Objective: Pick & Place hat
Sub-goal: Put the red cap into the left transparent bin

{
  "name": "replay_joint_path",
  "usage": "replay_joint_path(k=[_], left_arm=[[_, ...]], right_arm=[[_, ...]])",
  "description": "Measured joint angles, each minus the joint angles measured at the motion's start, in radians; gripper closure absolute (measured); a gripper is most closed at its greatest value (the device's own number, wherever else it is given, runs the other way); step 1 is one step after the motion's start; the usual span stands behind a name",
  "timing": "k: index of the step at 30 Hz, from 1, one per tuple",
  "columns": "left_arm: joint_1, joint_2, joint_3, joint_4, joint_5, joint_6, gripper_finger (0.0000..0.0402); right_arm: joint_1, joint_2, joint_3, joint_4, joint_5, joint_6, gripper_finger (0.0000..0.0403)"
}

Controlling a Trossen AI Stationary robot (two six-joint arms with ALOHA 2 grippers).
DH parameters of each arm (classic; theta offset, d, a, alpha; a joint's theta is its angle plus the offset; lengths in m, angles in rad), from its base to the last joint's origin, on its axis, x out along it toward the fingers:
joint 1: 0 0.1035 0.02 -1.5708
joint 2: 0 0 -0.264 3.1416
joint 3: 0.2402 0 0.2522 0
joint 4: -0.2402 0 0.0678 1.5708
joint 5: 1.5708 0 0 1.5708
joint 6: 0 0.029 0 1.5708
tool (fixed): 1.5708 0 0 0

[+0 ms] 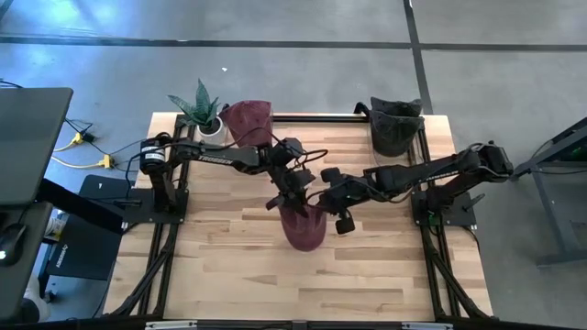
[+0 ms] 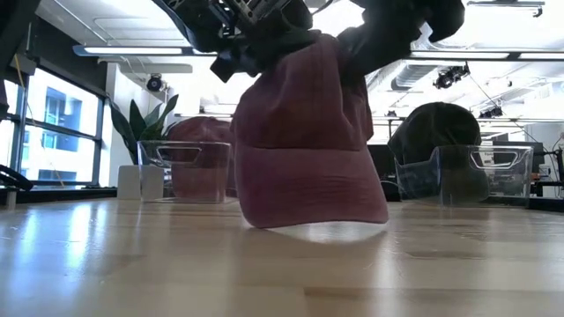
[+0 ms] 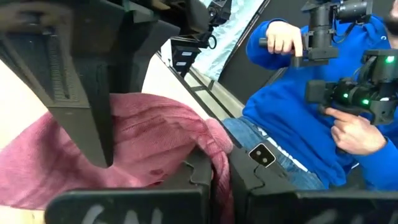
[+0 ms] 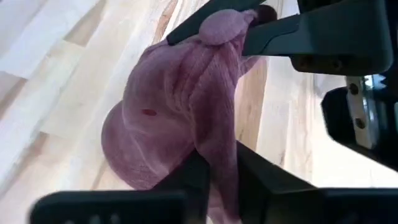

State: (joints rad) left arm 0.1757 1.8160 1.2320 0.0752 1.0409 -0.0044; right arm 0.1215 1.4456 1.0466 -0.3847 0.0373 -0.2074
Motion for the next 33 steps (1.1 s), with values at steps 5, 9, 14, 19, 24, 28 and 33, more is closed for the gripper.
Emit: replay_joint_path(k=[5,9,14,19,24,28,33], left_arm=[[0.0,-0.045,-0.001,-0.045,-0.006,0.016,0.0397],[0.0,-0.127,0.0,-0.166,-0.068,0.126,0.0398],[0.0,-0.262,-0.003,-0.327,-0.234,0.235,0.04],[0.0,-0.412,0.0,-0.449,-0.364,0.294,0.0401],[0.0,-0.556,0.0,-0.555,-0.512,0.322,0.0401],[0.001,-0.664,0.0,-0.623,-0.631,0.358,0.0401],[0.001,-0.768,0.0,-0.714,-0.773,0.421,0.0401]], right_arm=[[0.018,-0.029,0.0,-0.059,-0.06,0.079,0.0299],[0.063,-0.091,-0.044,-0.052,-0.092,0.187,0.0265],[0.118,-0.18,-0.266,0.252,-0.007,0.245,0.0258],[0.127,-0.212,-0.539,0.742,-0.004,0.325,0.0269],[0.126,-0.211,-0.702,1.024,0.057,0.393,0.0278],[0.126,-0.211,-0.736,1.116,0.076,0.381,0.0281],[0.124,-0.211,-0.734,1.122,0.081,0.308,0.0282]])
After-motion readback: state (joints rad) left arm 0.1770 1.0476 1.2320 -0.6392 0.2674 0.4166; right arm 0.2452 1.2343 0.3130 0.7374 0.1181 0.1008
